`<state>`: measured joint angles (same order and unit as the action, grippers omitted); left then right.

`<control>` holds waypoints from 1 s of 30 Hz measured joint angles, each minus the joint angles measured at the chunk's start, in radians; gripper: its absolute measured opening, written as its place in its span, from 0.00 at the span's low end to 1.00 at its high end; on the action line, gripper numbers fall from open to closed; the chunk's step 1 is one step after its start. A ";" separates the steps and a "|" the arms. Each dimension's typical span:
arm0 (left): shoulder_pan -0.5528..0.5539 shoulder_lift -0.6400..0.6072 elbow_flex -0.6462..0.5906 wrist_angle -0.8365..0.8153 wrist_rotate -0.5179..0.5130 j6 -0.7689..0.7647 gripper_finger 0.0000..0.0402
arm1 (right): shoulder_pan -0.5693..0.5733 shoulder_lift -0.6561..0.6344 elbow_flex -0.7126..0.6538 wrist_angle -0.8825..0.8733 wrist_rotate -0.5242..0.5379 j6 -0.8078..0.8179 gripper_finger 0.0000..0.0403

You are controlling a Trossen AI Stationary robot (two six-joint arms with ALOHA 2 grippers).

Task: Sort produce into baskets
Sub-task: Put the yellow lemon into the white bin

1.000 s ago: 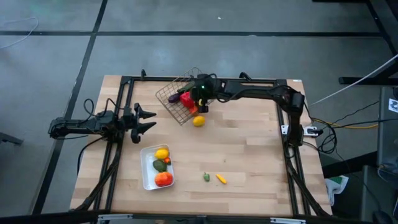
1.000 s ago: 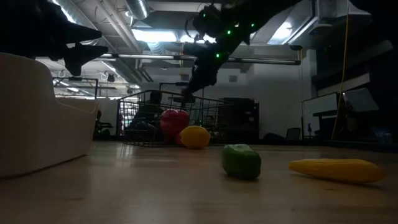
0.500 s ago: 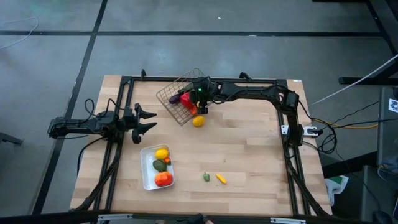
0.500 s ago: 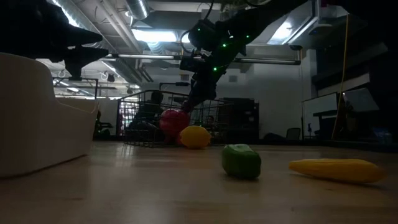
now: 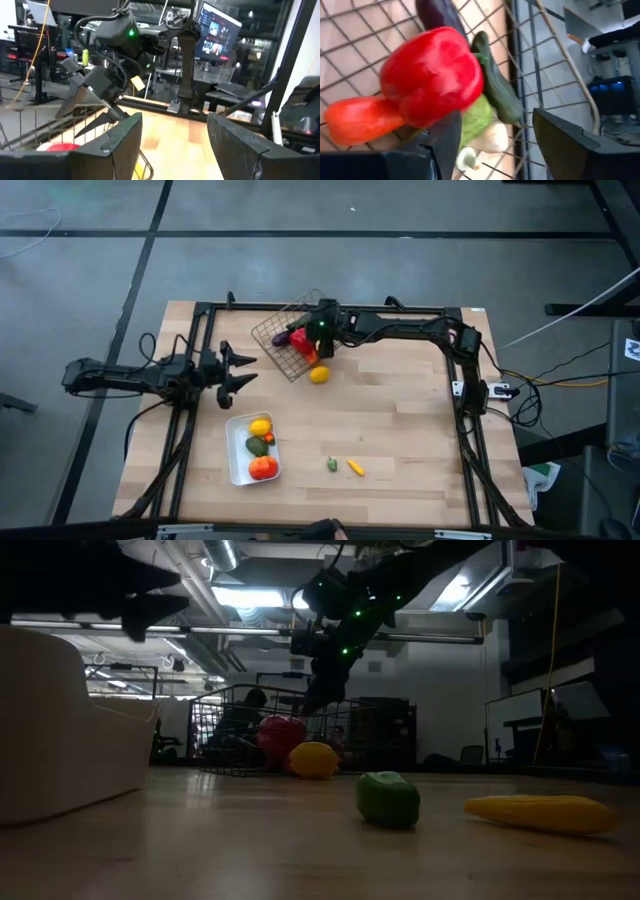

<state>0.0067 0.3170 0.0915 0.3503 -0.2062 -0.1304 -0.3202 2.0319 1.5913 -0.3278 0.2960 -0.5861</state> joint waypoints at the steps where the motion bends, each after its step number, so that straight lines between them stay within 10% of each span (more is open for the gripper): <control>1: 0.000 0.036 0.026 0.001 0.000 0.014 0.55 | 0.000 -0.006 0.000 -0.001 0.005 0.000 0.60; 12: -0.005 0.522 0.421 -0.131 0.000 0.111 0.55 | 0.000 -0.183 0.001 -0.018 0.069 0.003 0.60; 30: -0.079 1.183 0.924 -0.421 -0.055 0.223 0.55 | 0.000 -0.538 -0.026 -0.640 -0.060 0.338 0.60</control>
<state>-0.0727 1.4998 1.0152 -0.0708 -0.2614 0.0923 -0.3202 1.4940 1.5653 -0.9682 0.2363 -0.2483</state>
